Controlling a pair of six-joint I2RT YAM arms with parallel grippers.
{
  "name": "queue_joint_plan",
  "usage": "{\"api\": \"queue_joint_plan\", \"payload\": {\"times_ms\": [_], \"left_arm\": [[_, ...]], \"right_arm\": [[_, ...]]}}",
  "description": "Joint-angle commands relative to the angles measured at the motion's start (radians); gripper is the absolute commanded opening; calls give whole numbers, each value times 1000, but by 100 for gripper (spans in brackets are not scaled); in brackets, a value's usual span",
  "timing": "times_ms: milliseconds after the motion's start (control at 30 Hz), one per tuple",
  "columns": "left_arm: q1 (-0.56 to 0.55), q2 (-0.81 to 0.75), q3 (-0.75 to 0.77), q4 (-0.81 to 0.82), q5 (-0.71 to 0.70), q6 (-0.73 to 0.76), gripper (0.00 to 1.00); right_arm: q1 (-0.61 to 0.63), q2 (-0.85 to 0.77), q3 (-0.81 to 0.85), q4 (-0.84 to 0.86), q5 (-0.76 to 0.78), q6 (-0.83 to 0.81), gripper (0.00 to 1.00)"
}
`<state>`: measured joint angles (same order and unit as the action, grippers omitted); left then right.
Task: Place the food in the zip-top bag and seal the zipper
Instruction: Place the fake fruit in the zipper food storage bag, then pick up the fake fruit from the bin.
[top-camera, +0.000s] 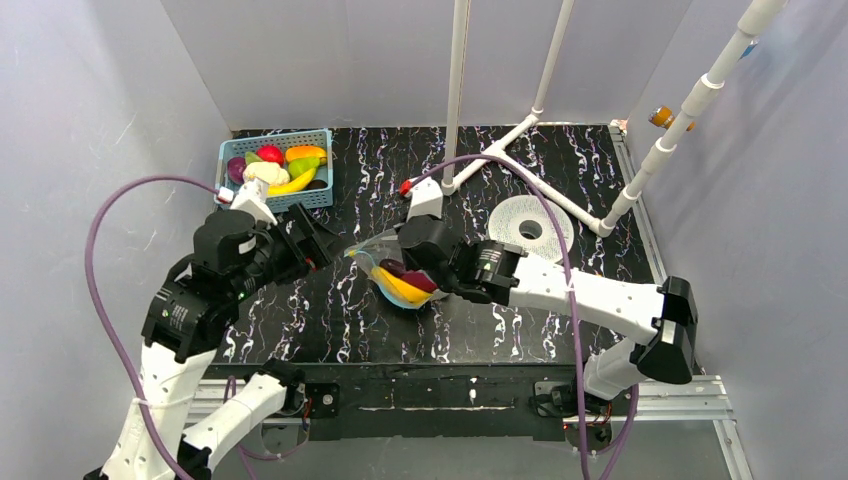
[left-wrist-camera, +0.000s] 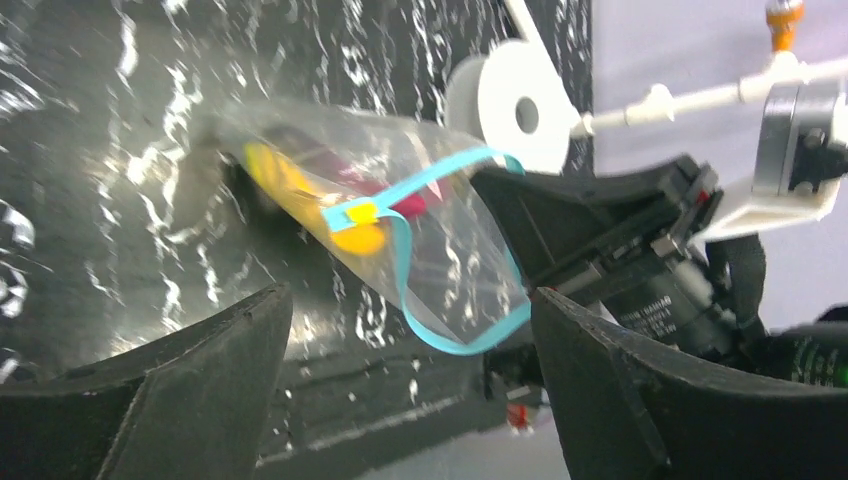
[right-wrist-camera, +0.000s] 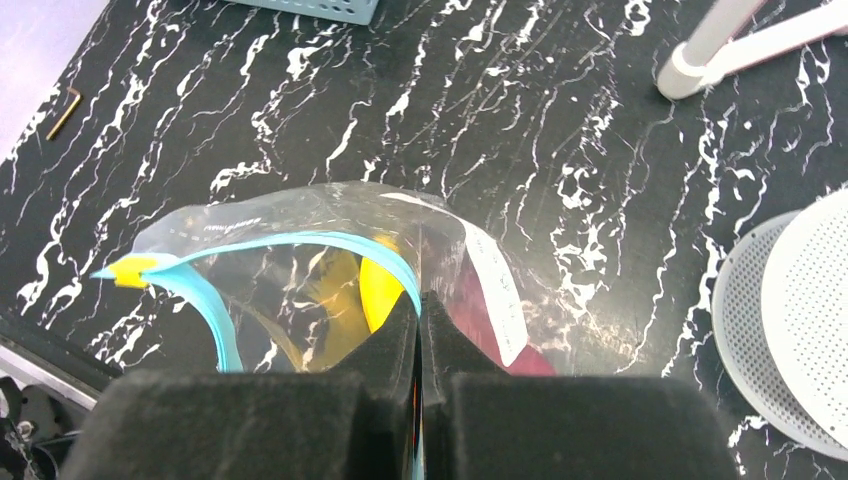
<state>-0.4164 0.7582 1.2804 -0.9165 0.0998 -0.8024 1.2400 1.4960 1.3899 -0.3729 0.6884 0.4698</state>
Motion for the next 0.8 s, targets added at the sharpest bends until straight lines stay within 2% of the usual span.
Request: {"api": "queue_joint_plan", "payload": {"times_ms": [0,133,233,367,467,567,633,767], "left_arm": [[-4,104,88,-79,-228,198,93],[9,213,136,-16,-311,269,96],[74,298,149,58,-329,305,97],[259,420,138,176,-170,224,95],[351,531,142,251,-123,140,93],[465,657,148,344,14,16,86],[517,753,149,409,84,-70,75],[581,947,238,417,128,-227,59]], "right_arm": [[-33,-73,-26,-51,-9,81,1],[-45,-117,-54,-57,-4,80,1],[-54,-145,-76,-51,-3,80,1],[-64,-164,-90,-52,-1,69,1],[-70,-174,-100,-50,5,60,1],[-81,-175,-110,-40,1,51,1],[-93,-170,-113,-26,-15,48,1],[-109,-149,-107,-10,-60,44,1]]}}
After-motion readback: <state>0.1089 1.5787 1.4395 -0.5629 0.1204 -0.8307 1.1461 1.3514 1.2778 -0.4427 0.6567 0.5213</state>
